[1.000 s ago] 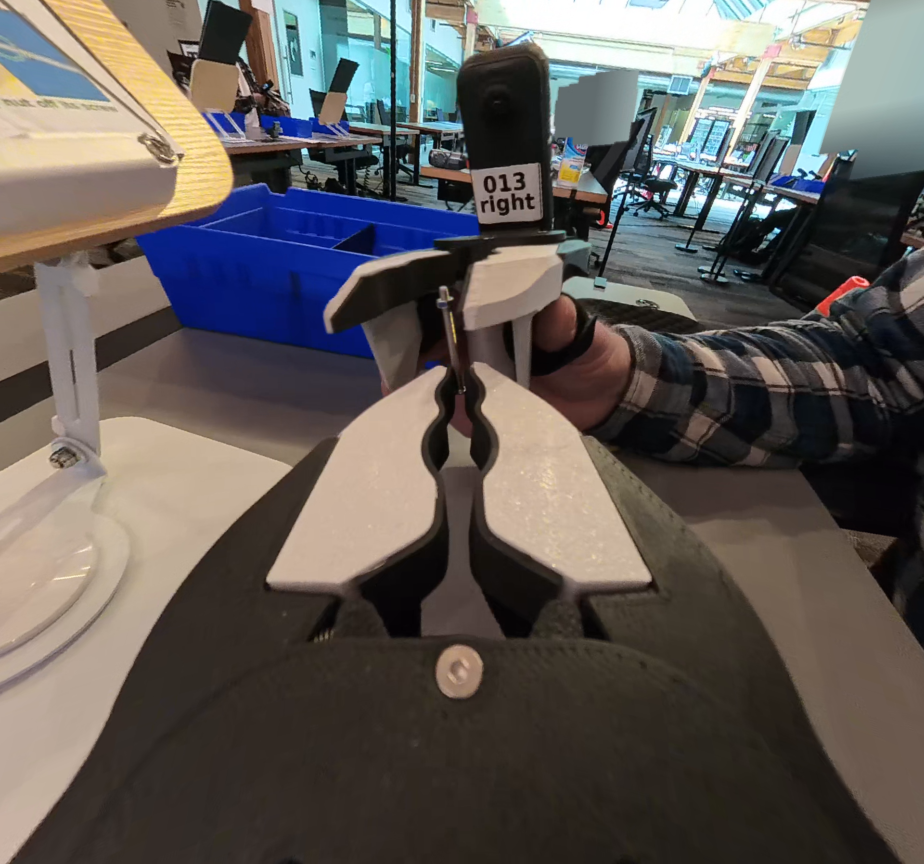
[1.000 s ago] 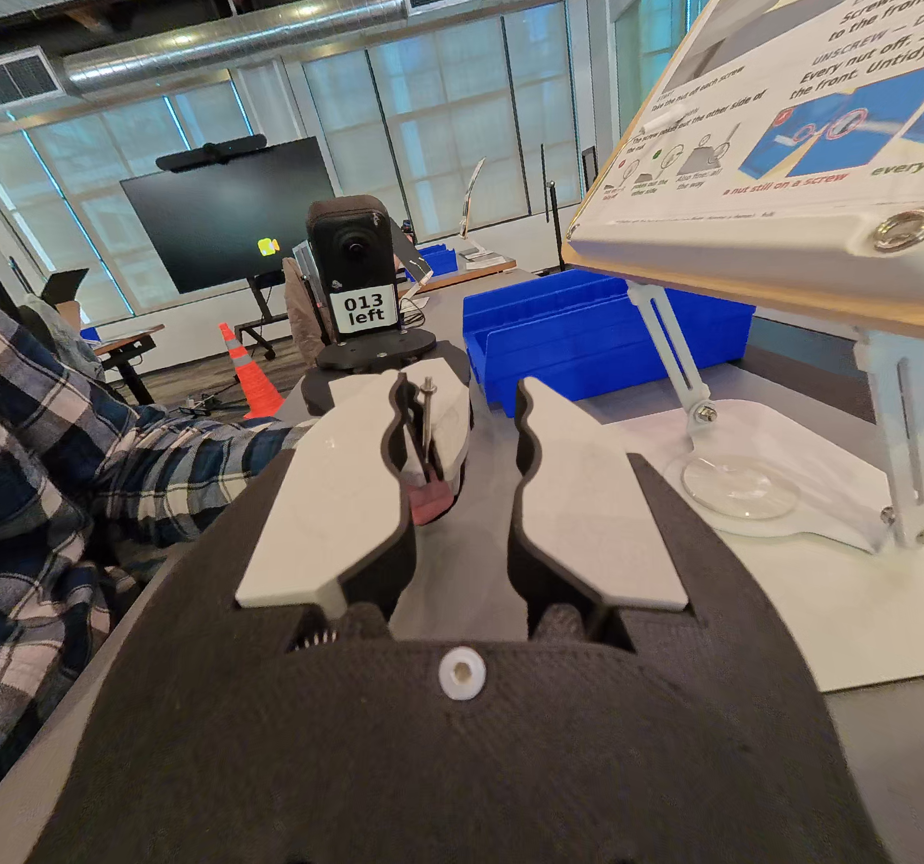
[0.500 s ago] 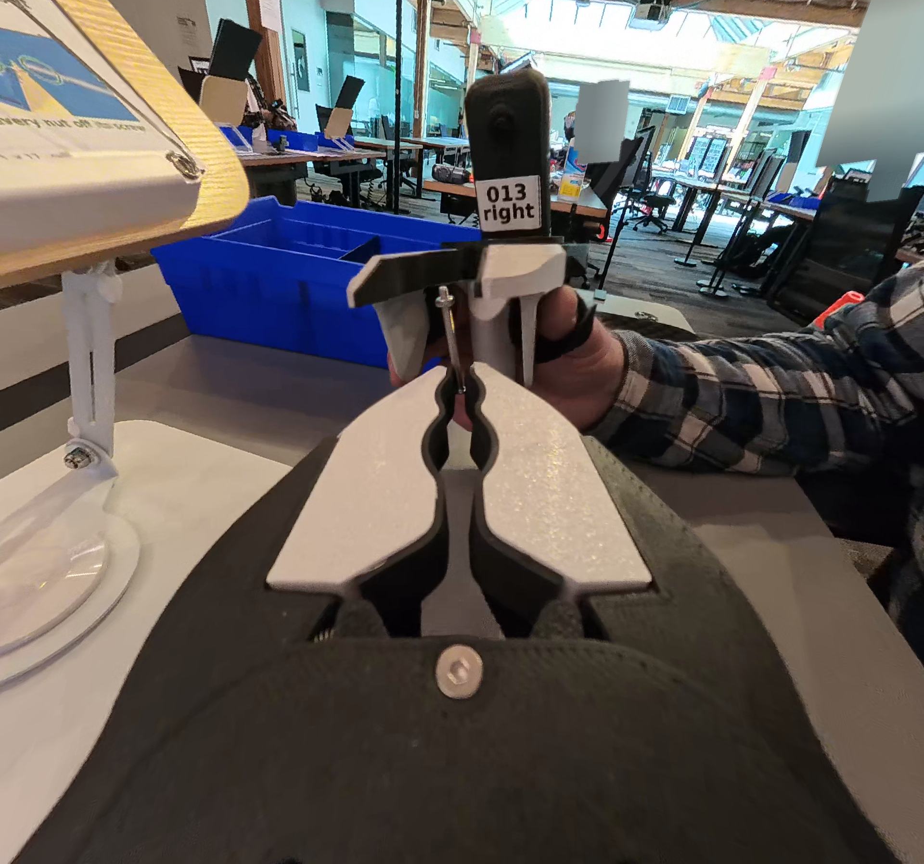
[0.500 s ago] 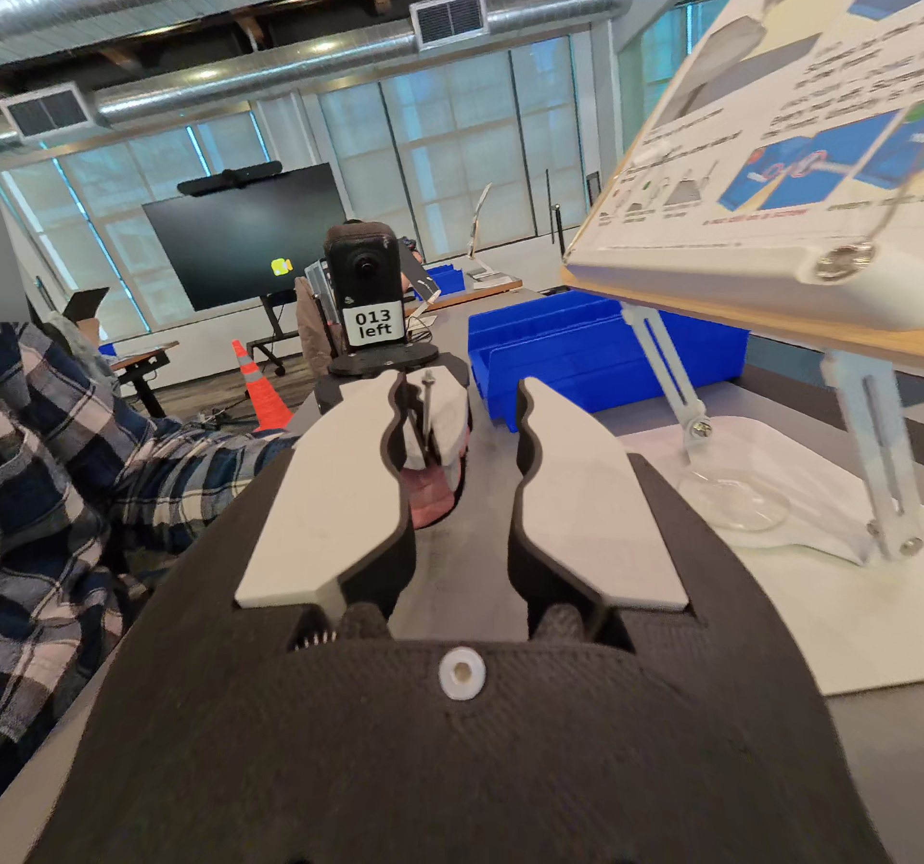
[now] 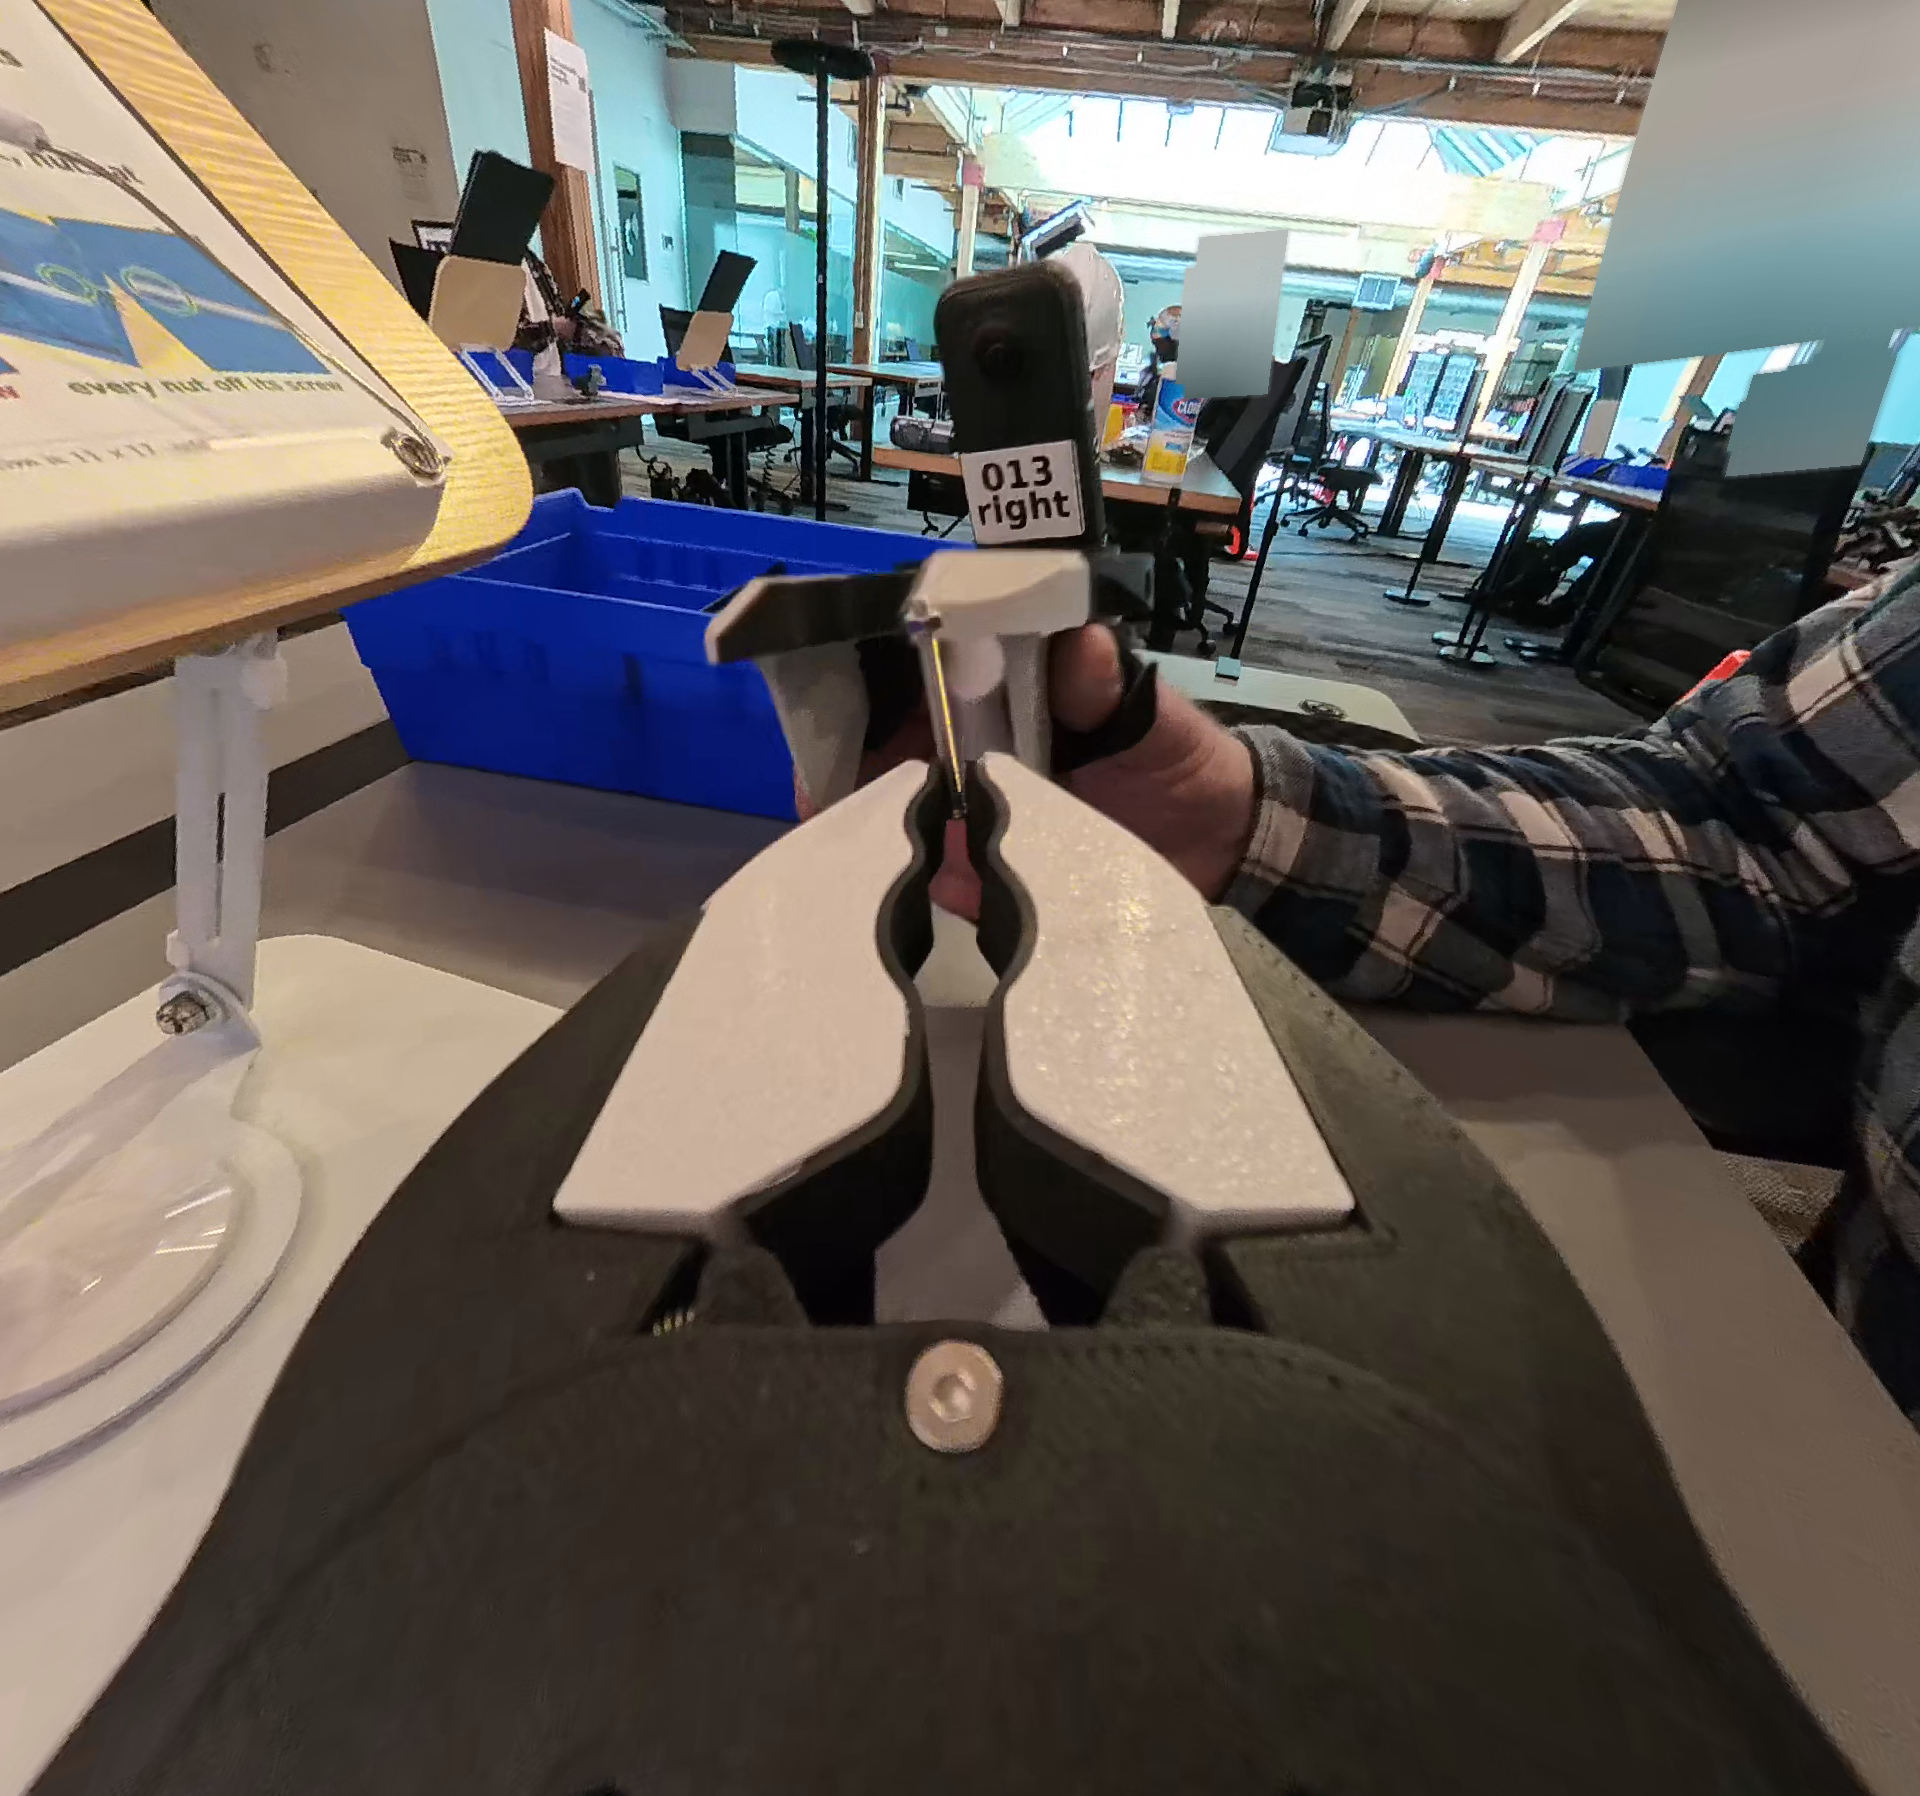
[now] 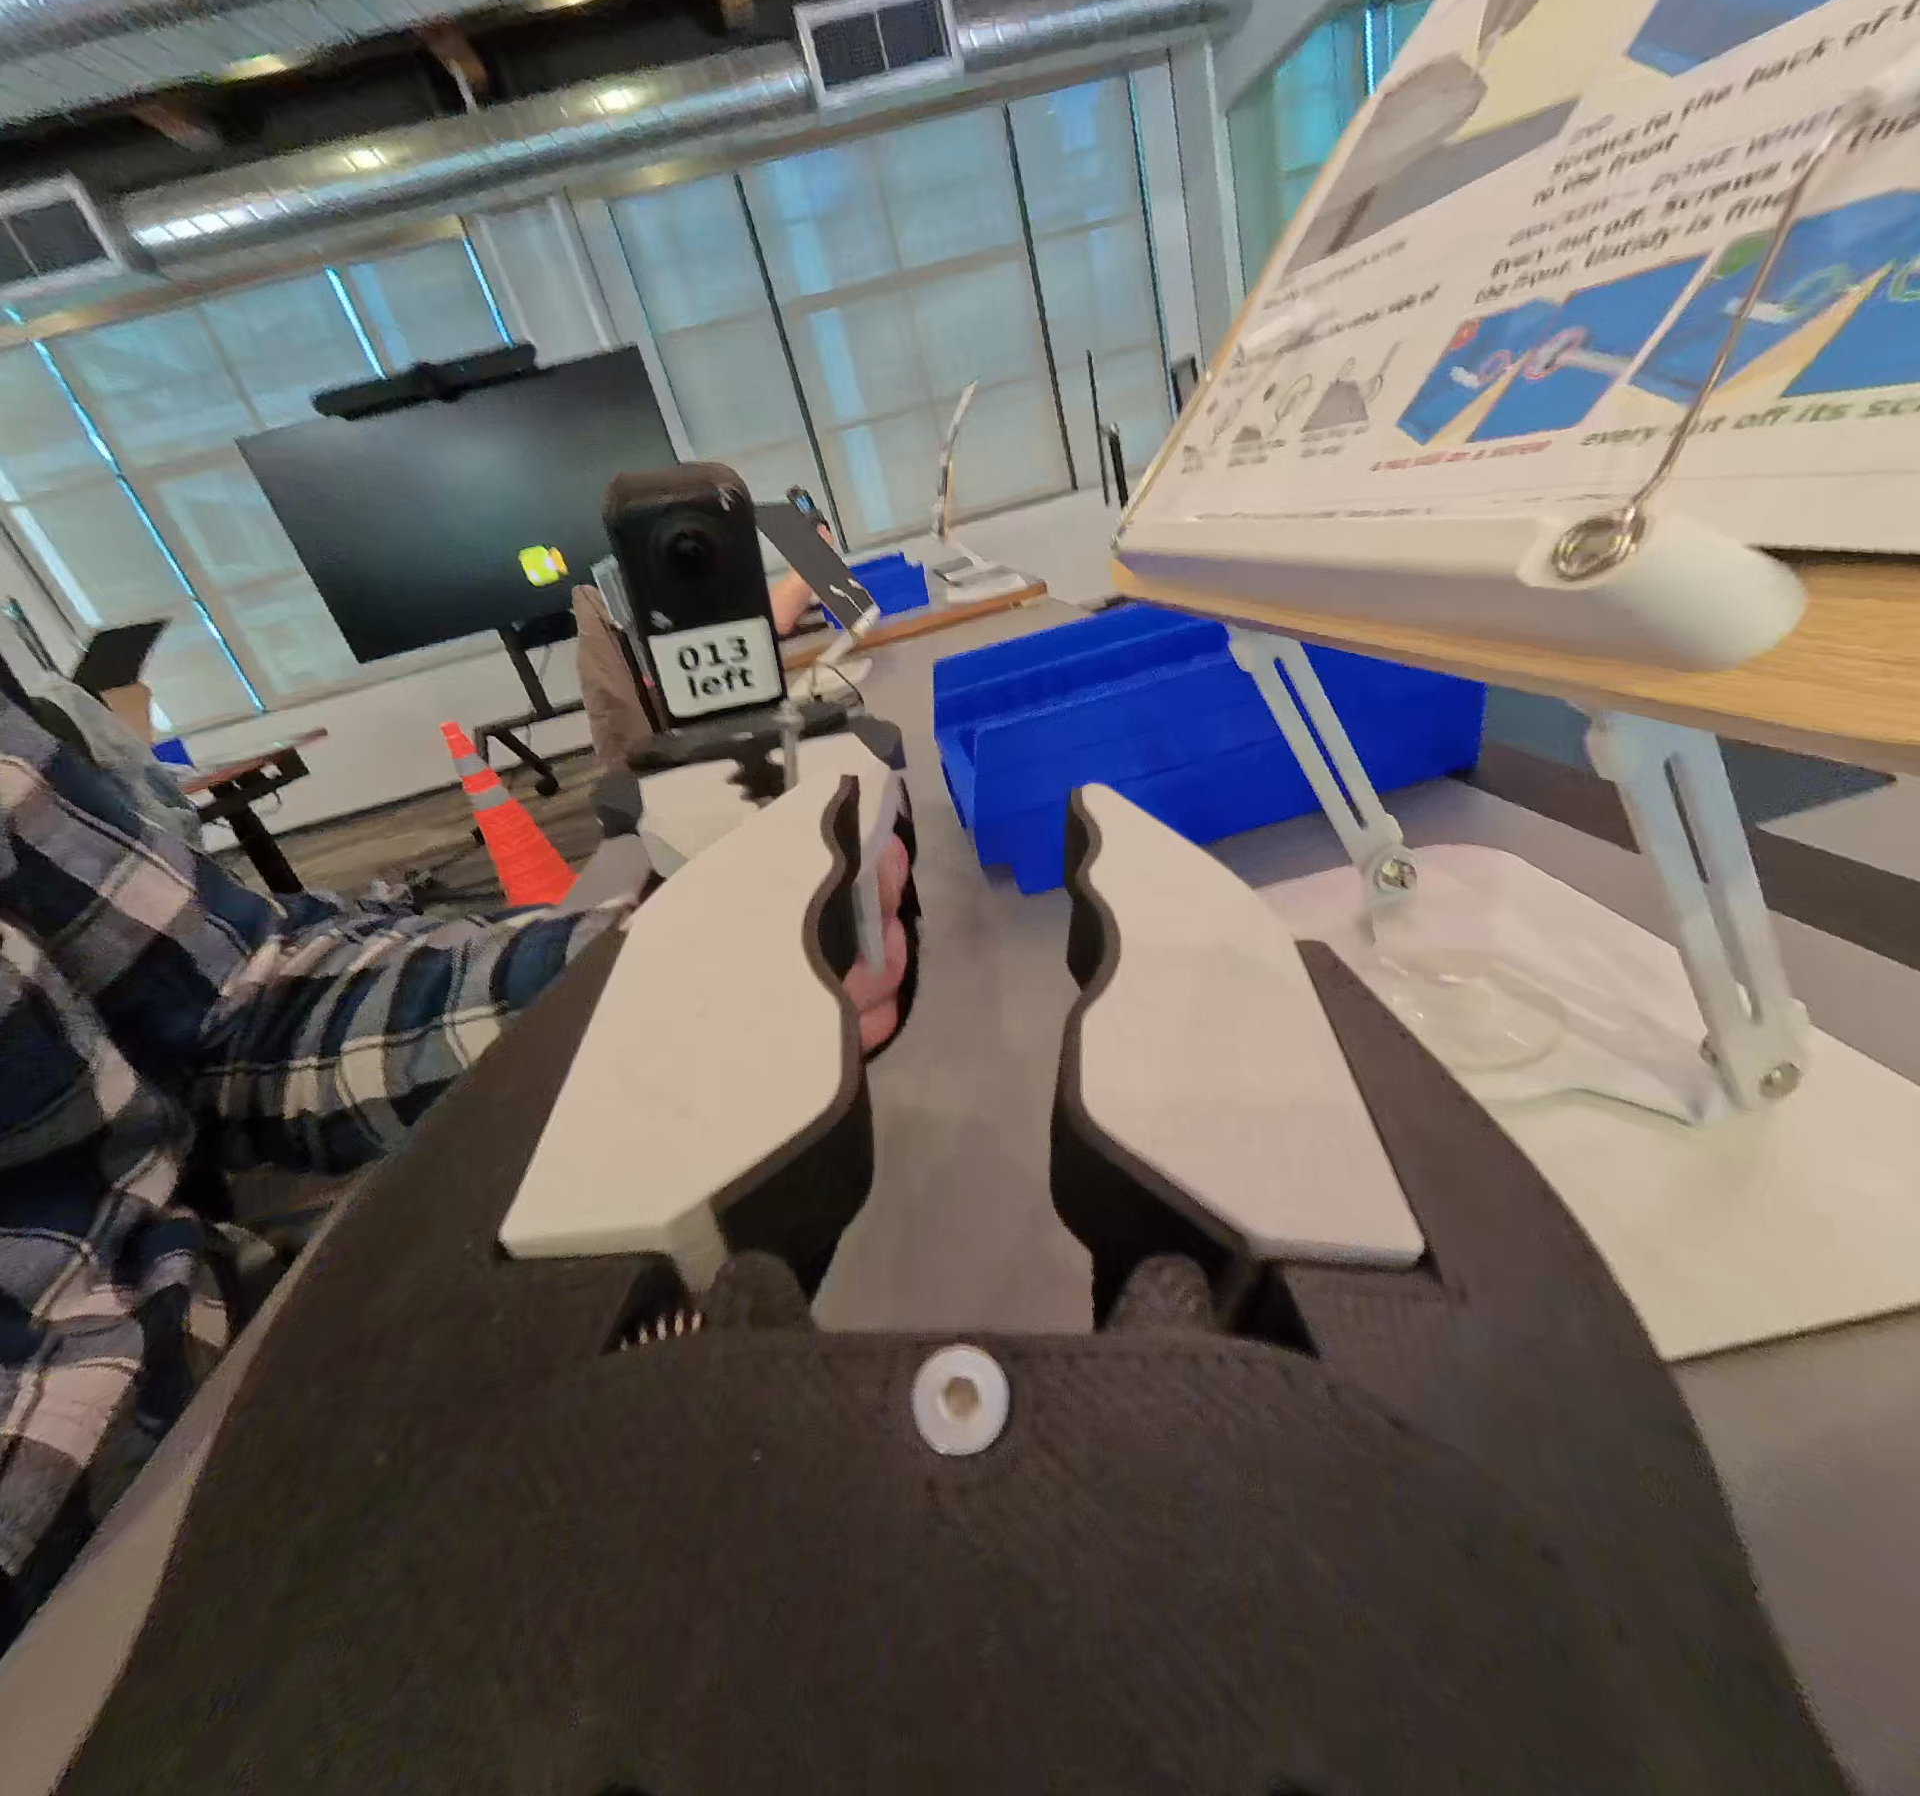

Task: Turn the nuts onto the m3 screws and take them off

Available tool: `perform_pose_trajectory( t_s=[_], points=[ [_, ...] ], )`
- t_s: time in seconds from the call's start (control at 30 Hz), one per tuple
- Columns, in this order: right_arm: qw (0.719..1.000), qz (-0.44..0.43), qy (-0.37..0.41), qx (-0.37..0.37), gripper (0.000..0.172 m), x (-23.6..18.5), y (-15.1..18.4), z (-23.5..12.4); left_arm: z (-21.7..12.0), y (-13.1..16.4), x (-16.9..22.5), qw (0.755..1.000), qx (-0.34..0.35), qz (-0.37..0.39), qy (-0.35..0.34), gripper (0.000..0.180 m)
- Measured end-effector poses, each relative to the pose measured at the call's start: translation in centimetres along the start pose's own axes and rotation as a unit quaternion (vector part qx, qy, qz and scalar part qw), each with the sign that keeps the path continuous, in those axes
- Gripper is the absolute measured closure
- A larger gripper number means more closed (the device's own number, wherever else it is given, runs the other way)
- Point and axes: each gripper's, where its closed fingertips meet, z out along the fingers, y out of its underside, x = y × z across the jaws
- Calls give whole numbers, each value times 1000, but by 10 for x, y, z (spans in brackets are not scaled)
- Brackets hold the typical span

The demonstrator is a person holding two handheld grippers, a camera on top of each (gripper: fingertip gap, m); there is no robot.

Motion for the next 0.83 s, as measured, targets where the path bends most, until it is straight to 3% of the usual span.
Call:
perform_pose_trajectory(
  t_s=[0.3,0.63,0.83],
  points=[
    [999,-17,-41,-23,129,-25,13,19,9,11,6,1000,-24,13,6,177],
    [1000,-12,-5,-5,132,-4,1,1,3,4,4,1000,-12,12,3,177],
    [999,-17,-32,2,129,-15,-3,3,4,6,3,1000,-18,13,1,177]
  ],
)
